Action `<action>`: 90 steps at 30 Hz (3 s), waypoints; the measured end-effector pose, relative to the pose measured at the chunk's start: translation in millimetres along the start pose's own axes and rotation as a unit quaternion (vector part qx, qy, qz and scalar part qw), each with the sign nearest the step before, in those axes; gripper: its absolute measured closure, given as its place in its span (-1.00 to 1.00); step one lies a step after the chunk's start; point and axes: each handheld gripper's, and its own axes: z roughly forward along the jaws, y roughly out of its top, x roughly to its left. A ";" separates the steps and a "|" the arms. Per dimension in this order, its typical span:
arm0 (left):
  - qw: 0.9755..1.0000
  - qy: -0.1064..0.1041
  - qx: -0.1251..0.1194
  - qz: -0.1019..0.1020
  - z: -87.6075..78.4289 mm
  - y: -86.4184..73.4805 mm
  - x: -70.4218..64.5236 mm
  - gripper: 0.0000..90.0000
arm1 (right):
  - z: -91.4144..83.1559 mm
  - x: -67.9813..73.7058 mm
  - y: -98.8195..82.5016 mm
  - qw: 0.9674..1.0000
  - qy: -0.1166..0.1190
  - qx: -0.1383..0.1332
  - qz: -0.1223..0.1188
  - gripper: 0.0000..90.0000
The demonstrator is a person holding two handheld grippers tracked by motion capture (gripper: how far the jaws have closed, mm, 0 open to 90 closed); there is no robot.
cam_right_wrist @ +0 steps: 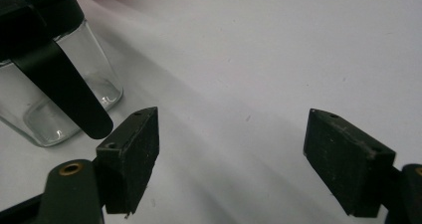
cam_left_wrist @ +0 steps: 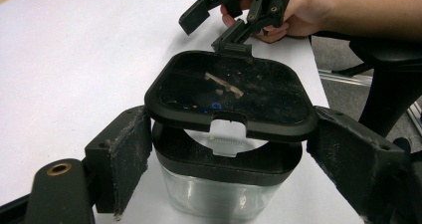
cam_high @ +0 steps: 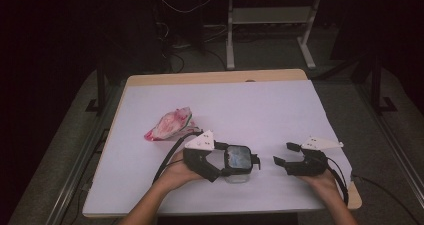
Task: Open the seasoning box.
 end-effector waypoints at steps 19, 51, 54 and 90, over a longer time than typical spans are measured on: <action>0.999 -0.027 -0.025 0.012 -3.5 2.7 -3.4 -0.19 | 0.2 -0.7 0.0 1.000 0.001 -0.001 0.001 -0.52; 0.997 -0.063 -0.031 0.029 -6.1 1.0 -11.2 0.63 | 0.2 -0.5 0.1 1.000 0.004 0.000 -0.001 -0.52; 0.996 -0.072 -0.031 0.031 -5.9 0.6 -12.0 0.80 | 0.4 -0.5 0.2 1.000 0.004 0.002 -0.001 -0.52; 0.998 -0.058 -0.032 0.000 -9.8 15.1 3.1 1.00 | 0.0 0.3 0.0 1.000 0.001 0.002 0.000 -0.52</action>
